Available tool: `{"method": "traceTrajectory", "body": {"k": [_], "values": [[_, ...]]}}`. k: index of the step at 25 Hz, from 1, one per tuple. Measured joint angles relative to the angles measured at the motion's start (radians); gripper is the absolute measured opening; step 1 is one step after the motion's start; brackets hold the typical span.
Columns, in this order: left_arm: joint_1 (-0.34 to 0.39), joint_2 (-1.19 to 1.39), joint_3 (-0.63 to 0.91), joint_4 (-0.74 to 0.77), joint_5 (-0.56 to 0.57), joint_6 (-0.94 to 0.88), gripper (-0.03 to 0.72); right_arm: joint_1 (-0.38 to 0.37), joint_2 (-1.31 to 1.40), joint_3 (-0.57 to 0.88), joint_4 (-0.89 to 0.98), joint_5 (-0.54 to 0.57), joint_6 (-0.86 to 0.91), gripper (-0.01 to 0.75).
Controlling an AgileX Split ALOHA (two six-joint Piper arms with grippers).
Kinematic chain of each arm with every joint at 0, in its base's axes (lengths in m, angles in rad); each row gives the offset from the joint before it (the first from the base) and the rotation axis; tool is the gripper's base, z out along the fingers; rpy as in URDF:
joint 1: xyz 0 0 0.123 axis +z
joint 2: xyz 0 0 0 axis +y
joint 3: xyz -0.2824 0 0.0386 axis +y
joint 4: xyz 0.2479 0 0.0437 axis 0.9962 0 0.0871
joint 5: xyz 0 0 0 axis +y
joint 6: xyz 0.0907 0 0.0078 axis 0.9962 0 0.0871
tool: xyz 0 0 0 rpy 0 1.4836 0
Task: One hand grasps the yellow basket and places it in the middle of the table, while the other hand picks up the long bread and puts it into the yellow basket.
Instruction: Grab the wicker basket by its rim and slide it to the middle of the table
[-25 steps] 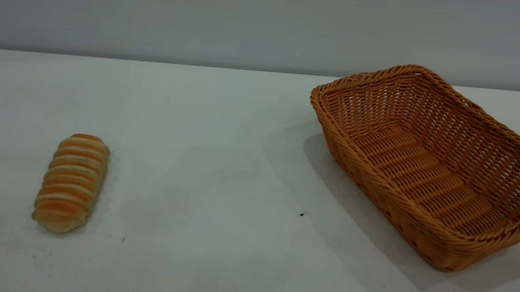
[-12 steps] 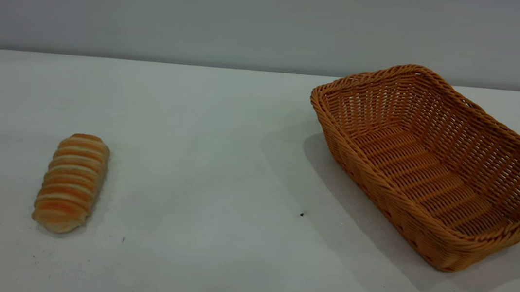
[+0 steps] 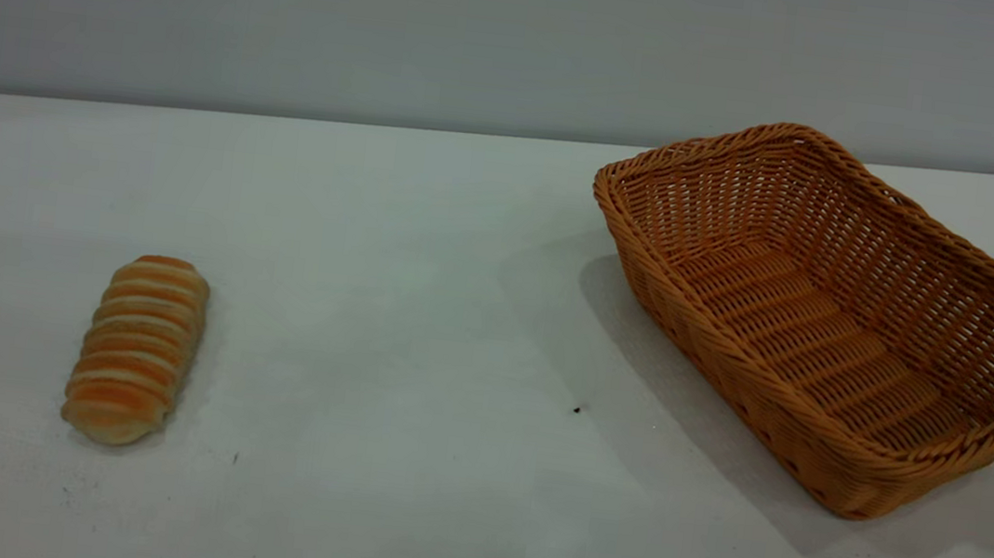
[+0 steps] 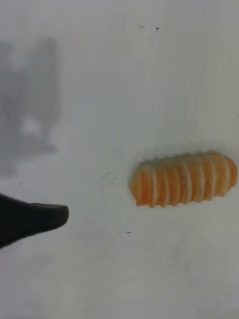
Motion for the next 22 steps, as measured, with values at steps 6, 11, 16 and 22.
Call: {"method": "traceTrajectory", "body": {"k": [6, 11, 16, 22], "values": [[0.0, 0.0, 0.0, 0.0, 0.016, 0.0, 0.54, 0.0, 0.156, -0.034, 0.097, -0.079, 0.0, 0.546], [0.0, 0.0, 0.0, 0.0, 0.019, 0.0, 0.54, 0.0, 0.251, -0.035, 0.124, -0.132, 0.0, 0.546], [0.0, 0.0, 0.0, 0.0, 0.019, 0.011, 0.54, 0.0, 0.299, -0.037, 0.125, -0.192, 0.0, 0.546], [0.0, 0.0, 0.0, 0.0, 0.019, 0.022, 0.54, 0.0, 0.396, -0.043, 0.133, -0.257, 0.0, 0.546]]}}
